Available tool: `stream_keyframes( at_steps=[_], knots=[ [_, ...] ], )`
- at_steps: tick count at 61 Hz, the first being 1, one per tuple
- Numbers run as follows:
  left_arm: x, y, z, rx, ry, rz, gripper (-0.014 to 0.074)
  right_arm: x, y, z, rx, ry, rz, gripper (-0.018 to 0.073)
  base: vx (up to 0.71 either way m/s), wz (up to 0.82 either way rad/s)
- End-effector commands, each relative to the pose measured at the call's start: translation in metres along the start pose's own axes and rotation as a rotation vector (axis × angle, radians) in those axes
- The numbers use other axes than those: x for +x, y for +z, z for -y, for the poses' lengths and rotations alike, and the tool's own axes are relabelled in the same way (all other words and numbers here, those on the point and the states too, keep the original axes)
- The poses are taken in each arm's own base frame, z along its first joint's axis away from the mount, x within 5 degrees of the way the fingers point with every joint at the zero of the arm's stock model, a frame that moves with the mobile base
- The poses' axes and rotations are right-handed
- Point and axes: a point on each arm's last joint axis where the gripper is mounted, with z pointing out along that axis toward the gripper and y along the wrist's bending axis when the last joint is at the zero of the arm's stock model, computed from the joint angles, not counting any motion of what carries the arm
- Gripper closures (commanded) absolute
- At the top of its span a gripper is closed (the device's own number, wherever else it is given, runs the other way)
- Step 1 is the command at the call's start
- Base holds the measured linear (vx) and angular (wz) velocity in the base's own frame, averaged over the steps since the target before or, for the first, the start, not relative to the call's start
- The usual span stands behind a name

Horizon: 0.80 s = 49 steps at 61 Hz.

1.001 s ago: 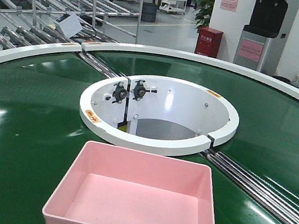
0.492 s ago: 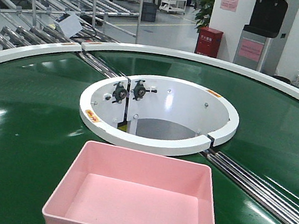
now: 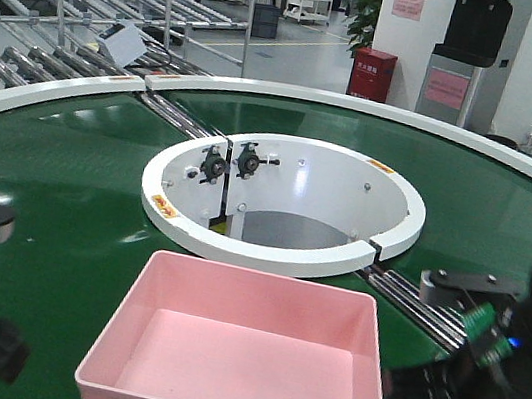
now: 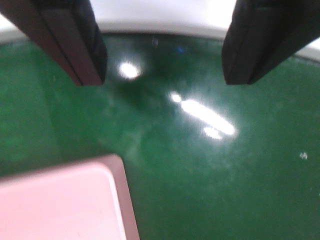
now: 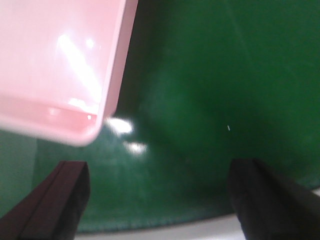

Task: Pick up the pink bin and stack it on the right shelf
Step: 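Lower both grippers onto opposite side walls of the pink bin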

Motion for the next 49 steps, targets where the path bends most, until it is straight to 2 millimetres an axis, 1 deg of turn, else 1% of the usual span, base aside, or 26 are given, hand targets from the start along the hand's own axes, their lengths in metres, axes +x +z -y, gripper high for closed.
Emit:
stream_keyframes(
  at_steps=[1, 10, 11, 17, 21, 26, 29, 38, 44, 49],
  knots=[
    [-0.034, -0.003, 0.003, 0.012, -0.02, 0.083, 0.0009, -0.027, -0.009, 0.001, -0.028, 0.041, 0.058, -0.0032, 0.0, 0.0],
    [-0.074, 0.019, 0.005, 0.014, -0.015, 0.098, 0.0009, -0.056, 0.013, -0.005, -0.029, 0.043, 0.015, -0.0032, 0.0, 0.0],
    [-0.077, 0.024, 0.006, 0.015, -0.013, 0.091, 0.0009, -0.058, 0.015, -0.005, -0.031, 0.044, 0.012, -0.0032, 0.0, 0.0],
    [-0.096, 0.036, 0.01, 0.022, -0.005, 0.094, 0.0009, -0.072, 0.025, -0.008, -0.038, 0.047, 0.002, -0.0032, 0.0, 0.0],
    [-0.106, 0.048, 0.017, 0.033, 0.006, 0.079, 0.0009, -0.08, 0.03, -0.009, -0.041, 0.048, 0.0, -0.0032, 0.0, 0.0],
    [-0.117, 0.059, 0.024, 0.051, 0.011, 0.073, 0.0009, -0.086, 0.036, -0.013, -0.04, 0.041, -0.012, -0.0032, 0.0, 0.0],
    [-0.122, 0.069, 0.027, 0.056, 0.018, 0.061, 0.0009, -0.09, 0.038, -0.016, -0.036, 0.031, -0.005, -0.0032, 0.0, 0.0],
    [-0.132, 0.09, 0.029, 0.06, 0.006, -0.022, 0.0009, -0.098, 0.048, -0.024, 0.047, 0.014, -0.001, -0.0032, 0.0, 0.0],
    [-0.135, 0.099, 0.03, 0.054, -0.003, -0.08, 0.0009, -0.1, 0.056, -0.025, 0.058, 0.04, -0.009, -0.0032, 0.0, 0.0],
    [-0.139, 0.106, 0.03, 0.05, -0.026, -0.078, 0.0009, -0.101, 0.061, -0.025, 0.039, 0.063, -0.021, -0.0032, 0.0, 0.0]
  ],
)
